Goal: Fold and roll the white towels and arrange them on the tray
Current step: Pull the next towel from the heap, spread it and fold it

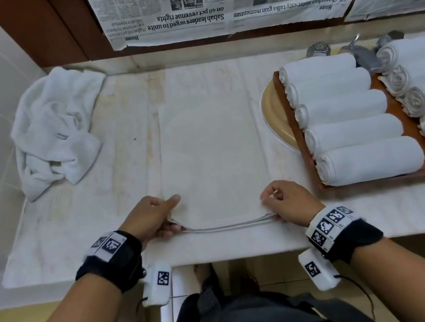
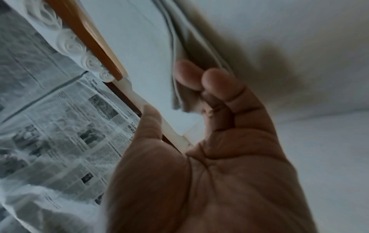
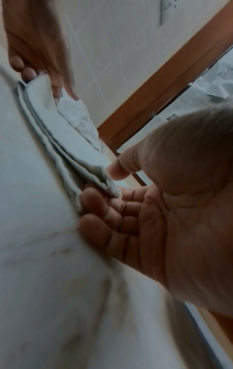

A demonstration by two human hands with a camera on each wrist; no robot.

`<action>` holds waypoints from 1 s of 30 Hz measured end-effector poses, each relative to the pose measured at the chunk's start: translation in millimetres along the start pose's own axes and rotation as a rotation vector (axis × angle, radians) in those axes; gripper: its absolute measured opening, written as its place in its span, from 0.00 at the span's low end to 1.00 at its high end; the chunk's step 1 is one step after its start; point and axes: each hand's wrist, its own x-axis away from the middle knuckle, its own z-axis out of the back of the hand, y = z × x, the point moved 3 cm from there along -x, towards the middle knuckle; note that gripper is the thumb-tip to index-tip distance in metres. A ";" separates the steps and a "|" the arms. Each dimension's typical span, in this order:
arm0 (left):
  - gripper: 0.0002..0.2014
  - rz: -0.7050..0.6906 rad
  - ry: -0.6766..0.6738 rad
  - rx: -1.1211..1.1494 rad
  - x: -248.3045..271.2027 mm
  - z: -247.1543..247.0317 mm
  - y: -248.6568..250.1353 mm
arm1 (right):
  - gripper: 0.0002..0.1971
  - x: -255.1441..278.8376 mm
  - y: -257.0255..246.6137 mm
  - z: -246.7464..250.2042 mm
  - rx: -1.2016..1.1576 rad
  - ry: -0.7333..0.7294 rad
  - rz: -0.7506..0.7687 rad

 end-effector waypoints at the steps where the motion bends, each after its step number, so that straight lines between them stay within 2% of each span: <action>1: 0.17 0.003 0.035 -0.014 -1.1 -1.2 -0.3 | 0.02 -0.5 0.4 -0.8 0.009 0.001 0.014; 5: 0.24 -0.003 0.146 -0.213 -7.4 -1.5 -7.7 | 0.02 -0.4 3.1 0.0 0.081 0.005 0.050; 9: 0.31 -0.086 0.213 -0.542 -6.1 3.1 -9.3 | 0.05 6.1 0.0 1.0 0.312 0.040 0.114; 11: 0.35 -0.220 0.296 -0.771 0.0 -2.3 -6.0 | 0.07 12.1 -2.3 -3.0 0.466 0.072 0.210; 12: 0.35 -0.330 0.326 -0.877 4.9 -8.6 -3.2 | 0.08 15.3 -3.5 -6.4 0.510 0.074 0.280; 13: 0.34 -0.446 0.319 -0.986 10.2 -17.3 -0.4 | 0.10 17.6 -3.7 -10.6 0.546 0.059 0.351; 15: 0.31 -0.586 0.171 -1.161 17.8 -35.7 -1.6 | 0.16 22.4 -2.5 -18.0 0.622 0.004 0.430; 17: 0.30 -0.559 0.031 -1.227 21.8 -46.3 -11.3 | 0.19 27.9 -1.6 -20.1 0.669 -0.012 0.451; 18: 0.30 -0.549 0.021 -1.243 23.6 -47.9 -16.1 | 0.21 30.6 -0.5 -19.9 0.693 -0.021 0.458; 21: 0.30 -0.588 0.053 -1.272 29.9 -47.3 -29.2 | 0.28 38.7 3.0 -21.7 0.788 -0.073 0.491; 25: 0.36 -0.667 0.082 -1.288 35.1 -45.4 -46.1 | 0.37 47.7 13.9 -26.5 0.802 -0.071 0.537; 27: 0.36 -0.696 0.103 -1.307 35.0 -45.2 -52.5 | 0.35 50.9 17.9 -30.0 0.815 -0.044 0.575; 30: 0.33 -0.725 0.104 -1.312 35.0 -42.8 -62.0 | 0.26 56.9 25.9 -37.8 0.765 0.014 0.680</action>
